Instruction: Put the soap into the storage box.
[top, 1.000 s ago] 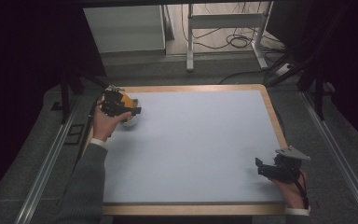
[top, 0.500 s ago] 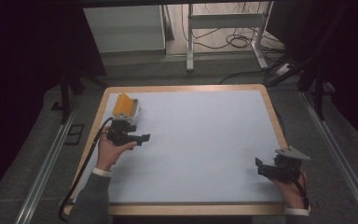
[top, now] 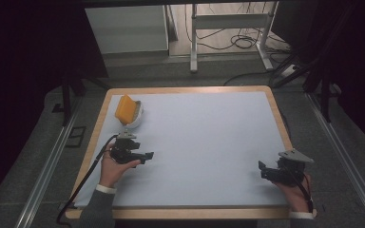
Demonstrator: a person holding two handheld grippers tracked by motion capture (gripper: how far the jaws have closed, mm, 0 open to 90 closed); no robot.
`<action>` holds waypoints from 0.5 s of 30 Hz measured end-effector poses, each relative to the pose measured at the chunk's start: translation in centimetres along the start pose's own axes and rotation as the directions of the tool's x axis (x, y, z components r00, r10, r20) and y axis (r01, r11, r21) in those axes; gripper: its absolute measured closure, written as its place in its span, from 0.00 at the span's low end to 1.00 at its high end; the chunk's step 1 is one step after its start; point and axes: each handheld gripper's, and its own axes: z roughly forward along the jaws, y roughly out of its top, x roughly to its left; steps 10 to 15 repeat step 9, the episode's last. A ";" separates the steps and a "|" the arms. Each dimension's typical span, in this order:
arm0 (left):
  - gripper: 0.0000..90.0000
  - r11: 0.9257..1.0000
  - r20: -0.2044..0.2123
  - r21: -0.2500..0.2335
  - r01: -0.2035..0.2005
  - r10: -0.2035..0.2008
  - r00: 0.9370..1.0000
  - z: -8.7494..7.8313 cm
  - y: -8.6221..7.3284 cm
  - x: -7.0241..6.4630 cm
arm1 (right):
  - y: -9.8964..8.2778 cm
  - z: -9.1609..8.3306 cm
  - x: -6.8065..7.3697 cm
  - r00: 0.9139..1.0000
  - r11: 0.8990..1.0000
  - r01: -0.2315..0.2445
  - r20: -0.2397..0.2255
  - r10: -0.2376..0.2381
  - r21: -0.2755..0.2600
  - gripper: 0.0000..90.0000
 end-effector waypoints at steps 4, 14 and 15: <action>0.25 1.000 0.005 -0.010 0.000 0.000 1.000 -0.2 0.0 -0.1 | 0.0 0.0 0.0 1.000 1.000 -0.001 0.000 0.001 -0.002 0.04; 0.24 1.000 -0.010 0.000 -0.007 0.007 1.000 0.0 0.0 0.1 | 0.1 0.1 0.0 1.000 1.000 -0.002 0.000 0.002 -0.007 0.04; 0.24 1.000 -0.010 0.000 -0.007 0.007 1.000 0.0 0.0 0.1 | 0.1 0.1 0.0 1.000 1.000 -0.002 0.000 0.002 -0.007 0.04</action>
